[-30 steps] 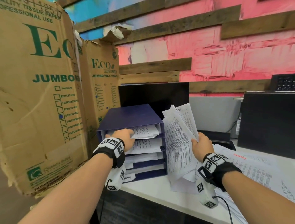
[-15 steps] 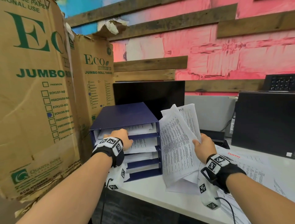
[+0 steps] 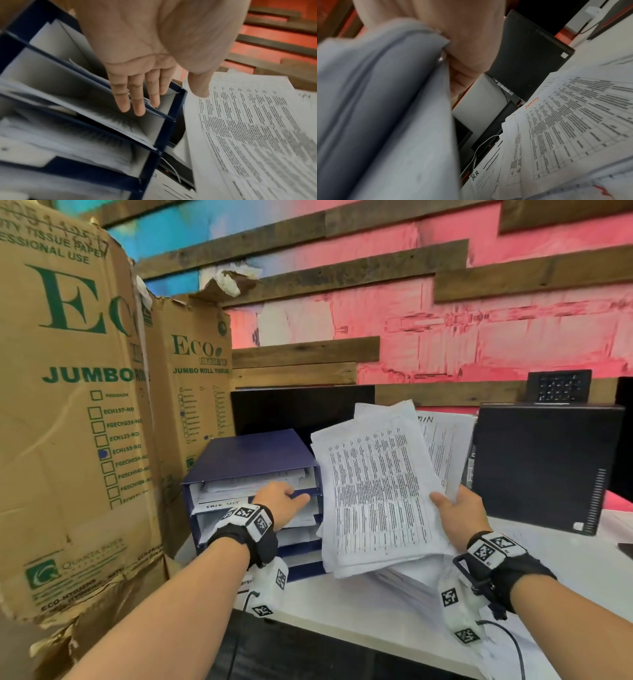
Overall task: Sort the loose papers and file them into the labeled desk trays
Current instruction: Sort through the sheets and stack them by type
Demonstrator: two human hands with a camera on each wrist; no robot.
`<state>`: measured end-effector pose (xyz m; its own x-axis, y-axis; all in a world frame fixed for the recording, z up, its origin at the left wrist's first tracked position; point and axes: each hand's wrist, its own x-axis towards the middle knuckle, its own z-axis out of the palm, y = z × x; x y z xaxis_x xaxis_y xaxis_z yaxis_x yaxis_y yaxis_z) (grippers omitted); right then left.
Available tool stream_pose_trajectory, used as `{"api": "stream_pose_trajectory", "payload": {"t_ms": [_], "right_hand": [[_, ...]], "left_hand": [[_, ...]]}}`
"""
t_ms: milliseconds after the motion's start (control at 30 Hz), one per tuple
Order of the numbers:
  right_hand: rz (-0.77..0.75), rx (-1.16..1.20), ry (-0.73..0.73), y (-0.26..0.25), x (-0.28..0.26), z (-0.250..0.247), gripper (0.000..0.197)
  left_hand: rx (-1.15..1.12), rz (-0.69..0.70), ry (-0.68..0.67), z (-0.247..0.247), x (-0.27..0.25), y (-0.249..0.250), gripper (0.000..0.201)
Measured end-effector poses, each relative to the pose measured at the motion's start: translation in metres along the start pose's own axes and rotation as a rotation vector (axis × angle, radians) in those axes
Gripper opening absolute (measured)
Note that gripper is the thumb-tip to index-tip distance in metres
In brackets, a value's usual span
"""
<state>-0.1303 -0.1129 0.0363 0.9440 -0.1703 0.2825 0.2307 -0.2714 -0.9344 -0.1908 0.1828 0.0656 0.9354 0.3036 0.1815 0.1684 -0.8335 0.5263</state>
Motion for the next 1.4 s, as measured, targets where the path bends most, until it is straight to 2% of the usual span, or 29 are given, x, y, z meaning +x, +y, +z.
{"api": "stream_pose_trajectory", "payload": {"t_ms": [100, 167, 267, 333, 533, 633, 767, 900, 1033, 1200, 1267, 1400], "right_hand": [[0.007, 0.023, -0.034, 0.005, -0.009, -0.018, 0.032], [0.009, 0.02, -0.082, 0.006, -0.014, -0.024, 0.032], [0.019, 0.02, -0.142, 0.008, -0.018, -0.027, 0.031], [0.031, 0.036, -0.177, 0.01, -0.018, -0.026, 0.028], [0.072, 0.169, -0.178, 0.015, -0.015, -0.014, 0.035], [0.079, 0.209, -0.18, 0.017, -0.014, -0.004, 0.035], [0.044, 0.21, -0.25, 0.013, -0.021, 0.012, 0.029], [0.006, 0.193, -0.337, 0.011, -0.029, 0.028, 0.014], [0.065, 0.28, -0.442, 0.007, -0.039, 0.039, 0.017], [0.08, 0.369, -0.483, 0.007, -0.041, 0.042, 0.022], [0.108, 0.393, -0.487, 0.009, -0.038, 0.041, 0.025], [0.098, 0.315, -0.517, 0.01, -0.034, 0.037, 0.02]], "left_hand": [[-0.263, -0.035, -0.101, 0.014, -0.007, 0.015, 0.073], [-0.398, -0.021, -0.135, 0.021, -0.01, 0.021, 0.076], [-0.552, 0.018, -0.072, 0.027, -0.015, 0.026, 0.041], [-0.627, 0.007, 0.007, 0.027, -0.016, 0.023, 0.026], [-0.573, 0.017, 0.126, 0.019, -0.019, -0.001, 0.019], [-0.579, -0.007, 0.106, 0.016, -0.024, -0.017, 0.018], [-0.61, -0.037, 0.049, 0.014, -0.028, -0.039, 0.029], [-0.646, -0.053, 0.105, 0.015, -0.031, -0.044, 0.022], [-0.666, -0.144, 0.22, 0.018, -0.033, -0.048, 0.014], [-0.637, -0.221, 0.227, 0.02, -0.029, -0.06, 0.005], [-0.635, -0.236, 0.248, 0.023, -0.029, -0.062, 0.009], [-0.597, -0.233, 0.256, 0.026, -0.028, -0.058, 0.01]]}}
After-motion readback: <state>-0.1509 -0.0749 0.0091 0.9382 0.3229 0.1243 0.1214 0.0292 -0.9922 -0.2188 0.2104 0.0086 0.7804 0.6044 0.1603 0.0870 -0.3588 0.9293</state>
